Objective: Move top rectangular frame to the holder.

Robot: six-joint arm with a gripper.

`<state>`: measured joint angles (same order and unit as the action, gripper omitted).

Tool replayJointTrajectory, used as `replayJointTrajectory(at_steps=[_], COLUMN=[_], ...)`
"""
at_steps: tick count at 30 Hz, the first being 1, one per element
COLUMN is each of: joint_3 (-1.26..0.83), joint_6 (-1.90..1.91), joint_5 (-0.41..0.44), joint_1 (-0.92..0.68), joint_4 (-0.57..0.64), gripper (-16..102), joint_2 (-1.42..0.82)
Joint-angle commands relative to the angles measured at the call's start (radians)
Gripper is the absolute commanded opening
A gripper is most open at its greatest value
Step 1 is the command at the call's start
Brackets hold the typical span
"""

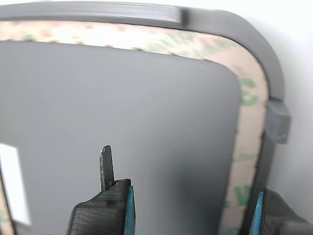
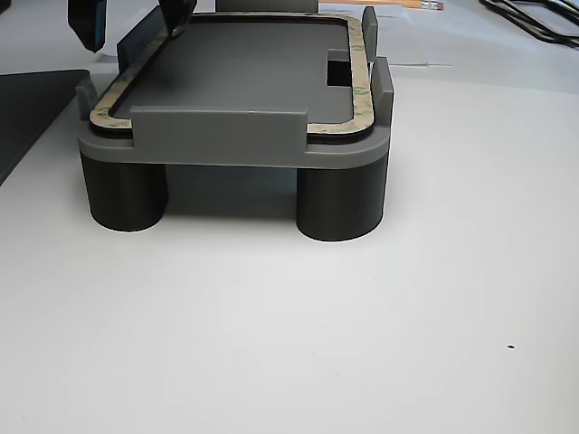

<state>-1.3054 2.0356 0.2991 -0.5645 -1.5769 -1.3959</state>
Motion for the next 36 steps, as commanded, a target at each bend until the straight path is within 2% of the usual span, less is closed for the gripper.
replayJointTrajectory(at_steps=[1,3,5,8,13,16,19,22,31,36], joint_3=[0.087,0.091,0.031,-0.164,-0.419,-0.684,-0.896,-1.054,-1.333,-1.331], joint_6=[-0.288,-0.48,-0.723,-1.057,-1.483,-1.69,-1.796,-1.884,-1.944,-1.914], joint_5=[0.106,0.19,0.213,0.225,0.147,0.02,-0.095,-0.173,-0.232,-0.183], joint_1=[0.008,0.015,0.032,0.064,0.172,0.321,0.443,0.534,0.581,0.581], joint_4=[0.026,0.078,0.138,0.295,0.351,0.485,0.545,0.601,0.612,0.607], gripper=[100,100,100,100,100,100,100,100,100,100], joint_2=[-0.072,-0.118,-0.19,-0.364,-0.64,-0.887,-1.091,-1.25,-1.559,-1.559])
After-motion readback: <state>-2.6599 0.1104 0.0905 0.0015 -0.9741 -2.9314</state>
